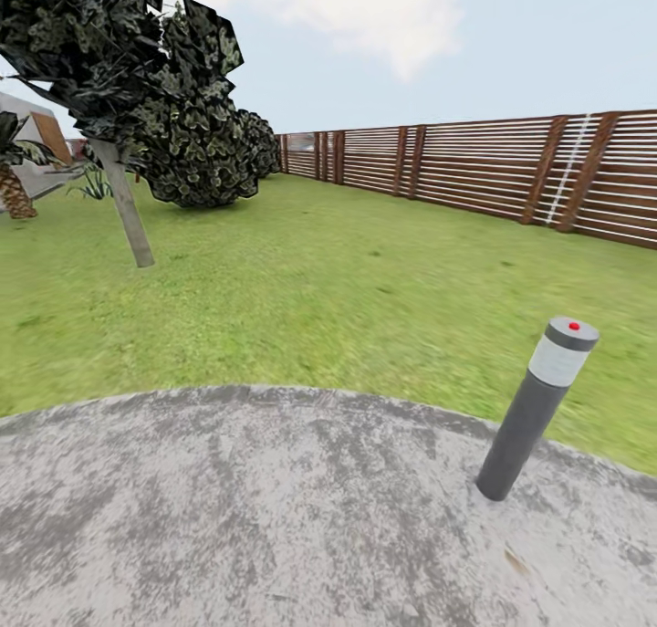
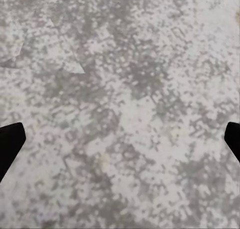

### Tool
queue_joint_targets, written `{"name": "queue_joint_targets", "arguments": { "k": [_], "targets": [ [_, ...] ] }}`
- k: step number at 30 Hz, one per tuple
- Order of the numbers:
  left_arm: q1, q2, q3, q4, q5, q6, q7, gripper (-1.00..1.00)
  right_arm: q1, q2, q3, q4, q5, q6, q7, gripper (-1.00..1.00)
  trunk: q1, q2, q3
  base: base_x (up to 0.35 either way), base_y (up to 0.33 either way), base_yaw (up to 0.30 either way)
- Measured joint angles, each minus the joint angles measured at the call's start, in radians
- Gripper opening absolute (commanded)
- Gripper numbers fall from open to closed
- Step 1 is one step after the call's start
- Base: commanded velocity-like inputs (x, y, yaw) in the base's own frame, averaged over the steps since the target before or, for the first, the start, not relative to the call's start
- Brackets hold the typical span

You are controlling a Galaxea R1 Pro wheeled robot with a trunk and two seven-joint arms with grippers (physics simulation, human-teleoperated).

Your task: Pick up the pesticide atomizer in the garden and spray insectifuge to fully cover both potted plants in the garden.

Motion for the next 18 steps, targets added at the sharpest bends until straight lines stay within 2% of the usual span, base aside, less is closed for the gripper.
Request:
{"name": "queue_joint_targets", "arguments": {
  "k": [18],
  "targets": [
    [0.0,0.001,0.001,0.0,0.0,0.0,0.001,1.0,0.0,0.0,-0.001,-0.001,0.0,-0.001,0.0,1.0,0.0,0.0,0.0,0.336,0.122,0.273]
  ]
}}
